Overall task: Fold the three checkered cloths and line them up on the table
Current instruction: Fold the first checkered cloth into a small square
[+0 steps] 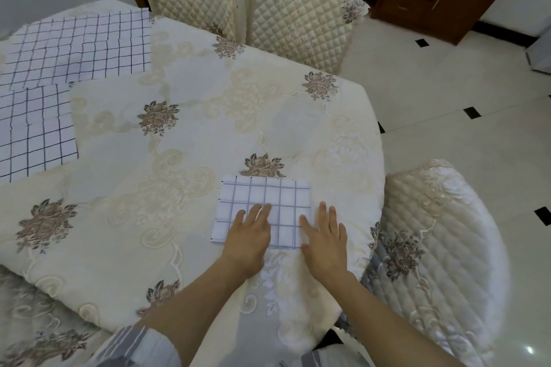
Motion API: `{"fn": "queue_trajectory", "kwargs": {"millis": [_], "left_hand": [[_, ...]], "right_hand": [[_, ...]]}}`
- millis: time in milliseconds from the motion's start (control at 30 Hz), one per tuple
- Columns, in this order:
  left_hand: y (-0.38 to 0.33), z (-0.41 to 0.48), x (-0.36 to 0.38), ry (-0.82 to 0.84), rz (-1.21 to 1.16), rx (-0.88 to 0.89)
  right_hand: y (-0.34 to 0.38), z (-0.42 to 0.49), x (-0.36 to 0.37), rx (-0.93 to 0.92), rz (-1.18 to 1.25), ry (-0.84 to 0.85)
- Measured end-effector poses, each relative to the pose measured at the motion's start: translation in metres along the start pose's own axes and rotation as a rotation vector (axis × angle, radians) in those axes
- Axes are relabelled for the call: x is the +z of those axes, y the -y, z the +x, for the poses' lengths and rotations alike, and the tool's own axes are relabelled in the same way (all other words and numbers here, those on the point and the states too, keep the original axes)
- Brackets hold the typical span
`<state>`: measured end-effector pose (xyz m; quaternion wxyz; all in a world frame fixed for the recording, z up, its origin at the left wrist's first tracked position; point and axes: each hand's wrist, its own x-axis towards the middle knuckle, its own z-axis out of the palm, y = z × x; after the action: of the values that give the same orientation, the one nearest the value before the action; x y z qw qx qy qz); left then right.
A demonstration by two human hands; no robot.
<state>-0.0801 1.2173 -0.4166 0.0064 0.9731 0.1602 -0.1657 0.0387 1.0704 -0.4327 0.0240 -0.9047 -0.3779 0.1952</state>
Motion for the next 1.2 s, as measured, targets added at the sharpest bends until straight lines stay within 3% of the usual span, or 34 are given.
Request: {"fn": "queue_trajectory", "kwargs": {"millis": [333,500,633,967,1200], "left_hand": [[-0.001,0.006,0.003,-0.009,0.059,-0.029],[-0.004,0.006,0.012,-0.232,-0.051,0.038],[-0.008,0.001,0.012,-0.259,-0.092,0.011],[0.036,-0.049,0.015,-0.401,-0.369,-0.040],[0.037,-0.087,0.029,-0.419,-0.400,-0.264]], "right_hand": [[0.000,0.001,-0.002,-0.015,0.017,0.019],[-0.001,0.002,-0.001,-0.020,0.047,0.017],[-0.004,0.002,-0.001,-0.056,0.078,0.054],[0.004,0.006,-0.004,-0.448,0.192,-0.232],[0.052,-0.007,0.004,-0.648,0.297,-0.304]]}}
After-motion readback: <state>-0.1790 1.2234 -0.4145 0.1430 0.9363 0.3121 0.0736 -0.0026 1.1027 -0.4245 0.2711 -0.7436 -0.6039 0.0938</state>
